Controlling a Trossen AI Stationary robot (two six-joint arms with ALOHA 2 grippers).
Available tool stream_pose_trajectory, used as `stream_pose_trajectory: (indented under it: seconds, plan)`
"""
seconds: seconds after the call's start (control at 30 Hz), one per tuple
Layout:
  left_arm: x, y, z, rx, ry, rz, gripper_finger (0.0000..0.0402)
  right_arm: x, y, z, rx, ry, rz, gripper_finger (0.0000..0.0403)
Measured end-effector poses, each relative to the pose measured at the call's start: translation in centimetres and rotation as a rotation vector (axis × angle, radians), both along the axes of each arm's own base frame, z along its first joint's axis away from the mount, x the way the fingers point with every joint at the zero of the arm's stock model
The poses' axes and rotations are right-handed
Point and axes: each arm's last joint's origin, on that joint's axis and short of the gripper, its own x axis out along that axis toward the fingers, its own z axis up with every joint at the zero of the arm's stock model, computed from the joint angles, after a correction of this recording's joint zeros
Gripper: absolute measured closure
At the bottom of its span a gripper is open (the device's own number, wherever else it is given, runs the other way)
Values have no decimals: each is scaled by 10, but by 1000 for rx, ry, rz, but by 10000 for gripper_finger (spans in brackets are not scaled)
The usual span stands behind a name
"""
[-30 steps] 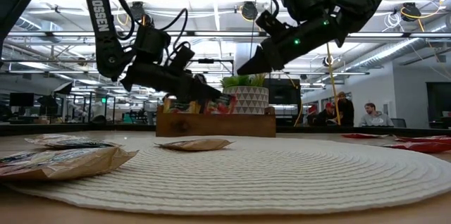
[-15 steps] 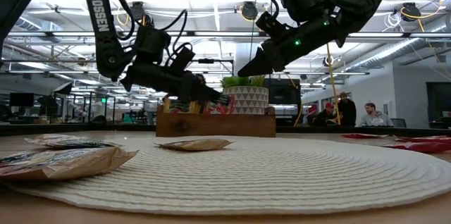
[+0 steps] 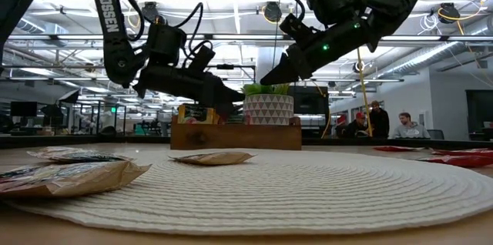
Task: Pick & Place Tea
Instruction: Put the strawberry tea bag into the wooden organizer
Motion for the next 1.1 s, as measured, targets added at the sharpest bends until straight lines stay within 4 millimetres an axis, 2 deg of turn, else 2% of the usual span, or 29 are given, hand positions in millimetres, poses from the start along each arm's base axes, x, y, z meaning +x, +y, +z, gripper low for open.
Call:
stream_pose_trajectory:
  seconds: [0.13,0.27,0.33,0.47,0.63,0.77,0.87,1.1]
  plan:
    - [3,-6,9,28,-75,-19,275,0,0,-1,2,10,0,341]
    - [6,-19,31,34,-137,-20,267,-1,0,-1,2,15,0,341]
    - [5,-29,43,57,-98,3,270,-1,0,-2,1,21,1,341]
    - [10,-48,67,120,171,6,304,-4,1,-3,-6,70,7,341]
    - [19,-57,85,60,533,-44,389,-14,3,9,-9,89,5,341]
    - [30,-55,84,25,628,-75,397,-20,5,19,-4,81,6,341]
    - [38,-53,75,22,681,-85,398,-22,5,23,-7,70,6,341]
    - [61,-42,51,6,818,-70,399,-29,7,18,-4,81,6,341]
